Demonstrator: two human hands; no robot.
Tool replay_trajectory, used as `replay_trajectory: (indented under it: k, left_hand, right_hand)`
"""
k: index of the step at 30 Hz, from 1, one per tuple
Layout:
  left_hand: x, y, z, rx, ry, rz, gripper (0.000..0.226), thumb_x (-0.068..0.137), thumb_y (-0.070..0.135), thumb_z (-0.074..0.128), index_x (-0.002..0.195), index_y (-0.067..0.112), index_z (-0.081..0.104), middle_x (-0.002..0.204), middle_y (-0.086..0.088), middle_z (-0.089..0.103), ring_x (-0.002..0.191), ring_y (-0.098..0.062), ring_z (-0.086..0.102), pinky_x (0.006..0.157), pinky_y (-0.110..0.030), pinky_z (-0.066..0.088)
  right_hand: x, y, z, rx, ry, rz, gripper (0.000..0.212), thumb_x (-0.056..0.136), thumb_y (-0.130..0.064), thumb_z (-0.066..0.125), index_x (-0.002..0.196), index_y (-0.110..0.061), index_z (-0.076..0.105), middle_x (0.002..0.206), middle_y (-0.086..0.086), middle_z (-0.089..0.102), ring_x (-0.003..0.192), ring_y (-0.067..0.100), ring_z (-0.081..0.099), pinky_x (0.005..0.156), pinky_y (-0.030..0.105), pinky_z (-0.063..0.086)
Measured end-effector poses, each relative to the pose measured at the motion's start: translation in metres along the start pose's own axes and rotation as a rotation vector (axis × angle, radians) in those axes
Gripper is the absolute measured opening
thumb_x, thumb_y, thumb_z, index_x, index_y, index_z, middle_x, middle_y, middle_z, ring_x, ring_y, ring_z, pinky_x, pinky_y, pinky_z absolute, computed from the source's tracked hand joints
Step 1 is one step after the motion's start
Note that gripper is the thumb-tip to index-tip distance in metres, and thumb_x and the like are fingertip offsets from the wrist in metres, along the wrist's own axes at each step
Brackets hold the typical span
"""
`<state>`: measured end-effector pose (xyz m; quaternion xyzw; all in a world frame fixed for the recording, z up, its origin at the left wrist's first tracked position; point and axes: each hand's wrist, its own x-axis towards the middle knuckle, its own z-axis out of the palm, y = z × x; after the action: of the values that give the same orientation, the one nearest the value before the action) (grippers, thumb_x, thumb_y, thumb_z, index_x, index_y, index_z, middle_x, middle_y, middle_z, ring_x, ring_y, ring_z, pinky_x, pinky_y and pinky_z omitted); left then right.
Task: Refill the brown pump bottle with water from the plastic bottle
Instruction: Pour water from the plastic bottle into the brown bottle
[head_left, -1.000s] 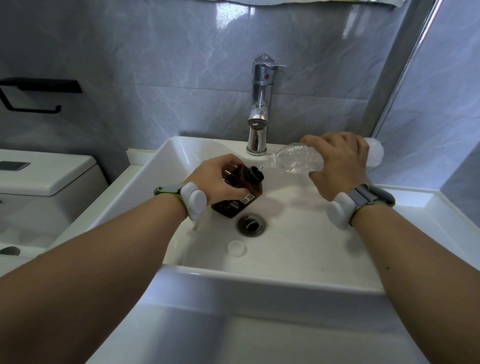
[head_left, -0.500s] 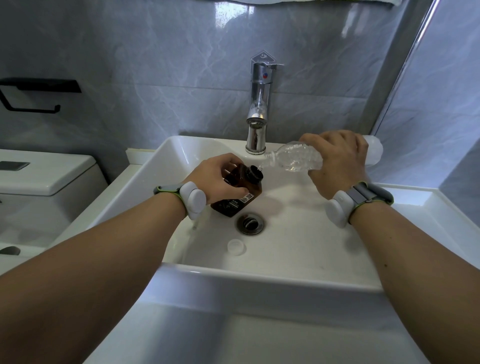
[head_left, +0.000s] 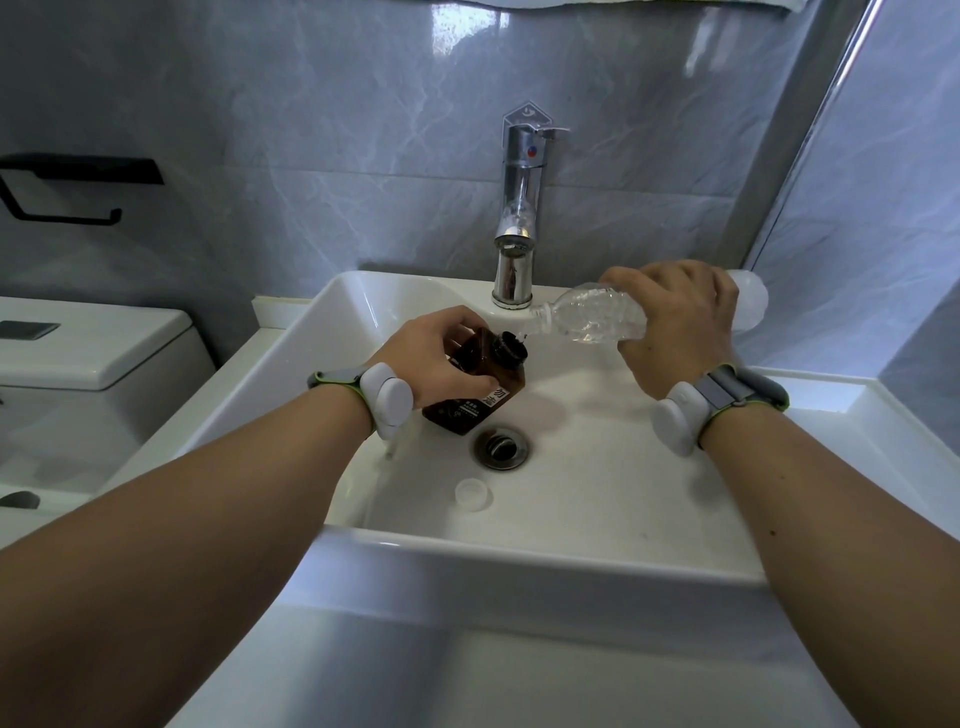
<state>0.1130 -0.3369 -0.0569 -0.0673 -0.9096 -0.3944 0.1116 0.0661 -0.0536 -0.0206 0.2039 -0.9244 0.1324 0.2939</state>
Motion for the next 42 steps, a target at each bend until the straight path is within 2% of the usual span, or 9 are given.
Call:
replay_trajectory:
  k: [8,12,21,25,31,42]
  left_hand:
    - [-0.0002,0.0011,-0.0006,0.006,0.001,0.000,0.051,0.068,0.034,0.091,0.114,0.036,0.067,0.099,0.018,0.073,0.089,0.005,0.070,0.071,-0.004,0.052]
    - [-0.0004,0.0015,-0.0011,0.006,0.003,0.000,0.050,0.069,0.032,0.091,0.113,0.036,0.067,0.098,0.018,0.073,0.088,0.007,0.068,0.070,-0.003,0.051]
    - [0.0000,0.0011,-0.0007,0.022,0.004,-0.009,0.052,0.073,0.027,0.094,0.117,0.031,0.068,0.101,0.016,0.073,0.097,-0.008,0.073,0.086,-0.028,0.061]
    - [-0.0009,0.0029,-0.0002,0.003,-0.002,-0.016,0.054,0.067,0.032,0.090,0.117,0.028,0.069,0.103,0.007,0.076,0.098,-0.018,0.074,0.091,-0.038,0.062]
    - [-0.0017,0.0059,-0.0009,-0.004,-0.007,-0.030,0.057,0.062,0.039,0.086,0.116,0.031,0.068,0.103,0.009,0.076,0.098,-0.016,0.074,0.091,-0.038,0.062]
    - [-0.0029,0.0080,-0.0010,-0.008,-0.003,-0.044,0.058,0.062,0.038,0.085,0.117,0.030,0.068,0.106,0.006,0.077,0.100,-0.019,0.074,0.093,-0.041,0.062]
  right_hand:
    - [-0.0004,-0.0006,-0.0015,-0.001,0.008,-0.001,0.065,0.073,-0.001,0.076,0.130,-0.032,0.066,0.125,0.002,0.064,0.129,0.032,0.046,0.114,0.042,0.017]
    - [-0.0003,-0.0007,-0.0009,0.007,0.009,-0.004,0.066,0.072,-0.001,0.076,0.129,-0.033,0.065,0.125,0.002,0.063,0.128,0.032,0.046,0.114,0.043,0.017]
    - [0.0013,0.0021,0.0021,0.014,0.021,-0.006,0.065,0.072,-0.001,0.077,0.128,-0.033,0.066,0.123,0.003,0.064,0.127,0.033,0.047,0.114,0.045,0.020]
    - [0.0017,0.0030,0.0040,0.007,0.032,-0.011,0.067,0.068,-0.001,0.077,0.126,-0.034,0.066,0.121,0.002,0.065,0.126,0.032,0.047,0.112,0.044,0.020]
    - [0.0015,0.0057,0.0056,0.011,0.057,-0.023,0.068,0.066,-0.002,0.077,0.124,-0.034,0.066,0.120,0.002,0.065,0.124,0.032,0.048,0.111,0.043,0.020]
    - [0.0013,0.0023,0.0019,0.025,0.043,-0.014,0.069,0.067,0.000,0.077,0.127,-0.032,0.067,0.122,0.003,0.064,0.126,0.032,0.047,0.112,0.043,0.019]
